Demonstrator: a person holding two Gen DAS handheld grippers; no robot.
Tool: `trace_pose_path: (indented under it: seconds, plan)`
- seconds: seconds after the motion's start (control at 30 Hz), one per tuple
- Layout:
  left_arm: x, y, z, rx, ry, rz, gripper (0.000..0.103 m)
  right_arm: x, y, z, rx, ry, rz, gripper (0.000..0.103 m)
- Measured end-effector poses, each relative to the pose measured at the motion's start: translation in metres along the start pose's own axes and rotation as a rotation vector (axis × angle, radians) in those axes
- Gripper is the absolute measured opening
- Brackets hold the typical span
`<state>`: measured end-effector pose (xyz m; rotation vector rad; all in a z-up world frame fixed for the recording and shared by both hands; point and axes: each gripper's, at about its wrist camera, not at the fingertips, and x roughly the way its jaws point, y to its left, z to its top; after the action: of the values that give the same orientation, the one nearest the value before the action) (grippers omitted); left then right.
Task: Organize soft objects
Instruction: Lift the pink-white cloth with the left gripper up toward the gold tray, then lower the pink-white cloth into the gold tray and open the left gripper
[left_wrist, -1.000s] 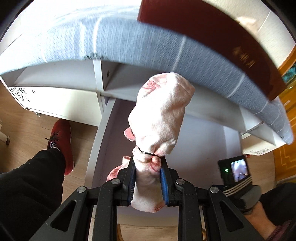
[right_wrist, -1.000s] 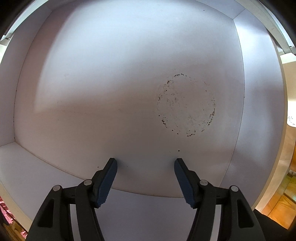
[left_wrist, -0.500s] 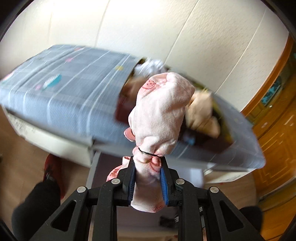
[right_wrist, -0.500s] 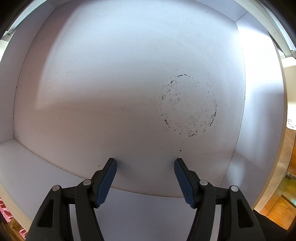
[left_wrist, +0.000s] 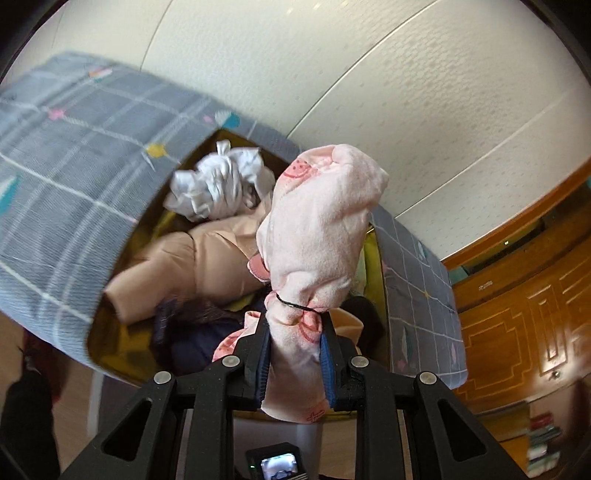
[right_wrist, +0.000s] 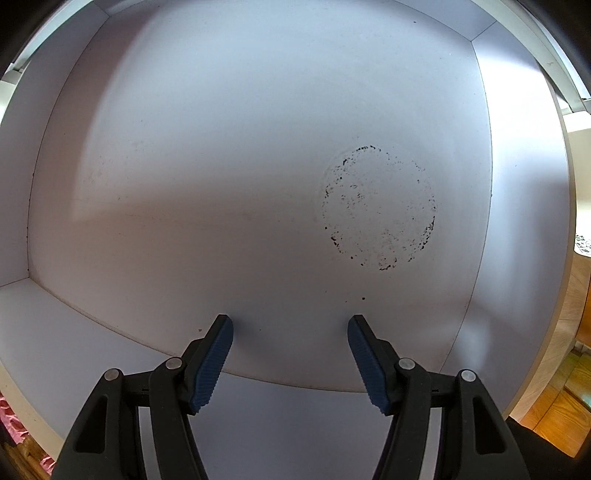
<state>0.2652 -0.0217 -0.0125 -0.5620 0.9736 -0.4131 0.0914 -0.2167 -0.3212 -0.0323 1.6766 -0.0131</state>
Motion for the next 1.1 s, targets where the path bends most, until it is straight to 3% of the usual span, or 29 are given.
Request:
trace_pose_path:
  seconds: [0.13, 0.27, 0.3, 0.53, 0.77, 0.93, 1.1]
  plan:
    - [0.041, 0.004, 0.002, -0.064, 0.095, 0.009, 0.024, 0.0, 0.001, 0.0, 0.004, 0.003, 0.002, 0.065]
    - [0.063, -0.009, 0.001, -0.028, 0.136, 0.031, 0.024, 0.0, 0.002, 0.0, 0.007, 0.006, 0.005, 0.066]
    - [0.064, -0.011, 0.0, -0.017, 0.196, 0.063, 0.024, 0.0, 0.002, 0.0, 0.008, 0.007, 0.007, 0.067]
    - [0.072, -0.014, 0.003, -0.009, 0.212, 0.082, 0.024, 0.01, -0.006, 0.003, 0.007, 0.01, 0.008, 0.068]
    - [0.059, -0.037, -0.005, 0.13, 0.155, 0.161, 0.029, 0.01, -0.006, 0.003, 0.005, 0.01, 0.008, 0.068]
    - [0.045, -0.048, -0.013, 0.213, 0.096, 0.213, 0.048, 0.012, -0.003, 0.004, 0.002, 0.01, 0.004, 0.068]
    - [0.03, -0.048, -0.019, 0.265, 0.053, 0.25, 0.05, 0.013, -0.003, 0.004, 0.001, 0.01, 0.003, 0.068]
